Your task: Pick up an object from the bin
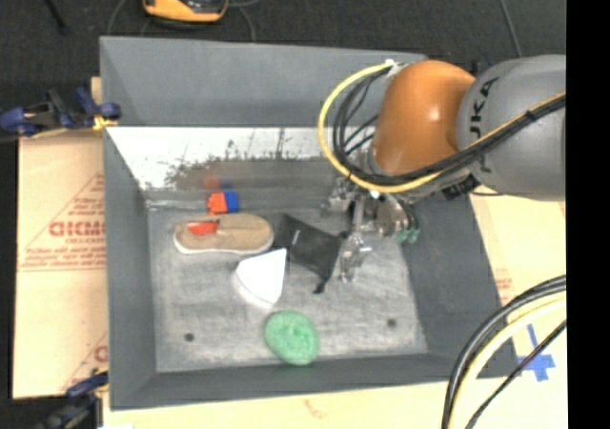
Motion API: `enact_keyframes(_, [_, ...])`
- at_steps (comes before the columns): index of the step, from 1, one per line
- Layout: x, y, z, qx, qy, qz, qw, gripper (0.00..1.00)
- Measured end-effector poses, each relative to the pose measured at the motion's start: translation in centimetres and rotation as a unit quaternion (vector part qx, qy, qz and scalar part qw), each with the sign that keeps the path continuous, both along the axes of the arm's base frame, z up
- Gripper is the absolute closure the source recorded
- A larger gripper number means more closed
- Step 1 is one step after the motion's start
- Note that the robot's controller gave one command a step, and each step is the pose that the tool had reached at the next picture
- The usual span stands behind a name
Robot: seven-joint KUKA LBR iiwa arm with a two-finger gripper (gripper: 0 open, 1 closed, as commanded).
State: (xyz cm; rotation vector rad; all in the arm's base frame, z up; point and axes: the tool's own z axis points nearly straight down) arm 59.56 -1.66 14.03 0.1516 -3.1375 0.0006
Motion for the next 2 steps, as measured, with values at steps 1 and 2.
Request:
enact_keyframes(1, [1.0, 0.4, 0.0, 0.001, -0.0027, -0.09, 0.9959, 0.0])
enact_keyframes(2, [2.1, 0.6, -7.1, 0.001, -0.0035, -0.169, 0.9856, 0.0])
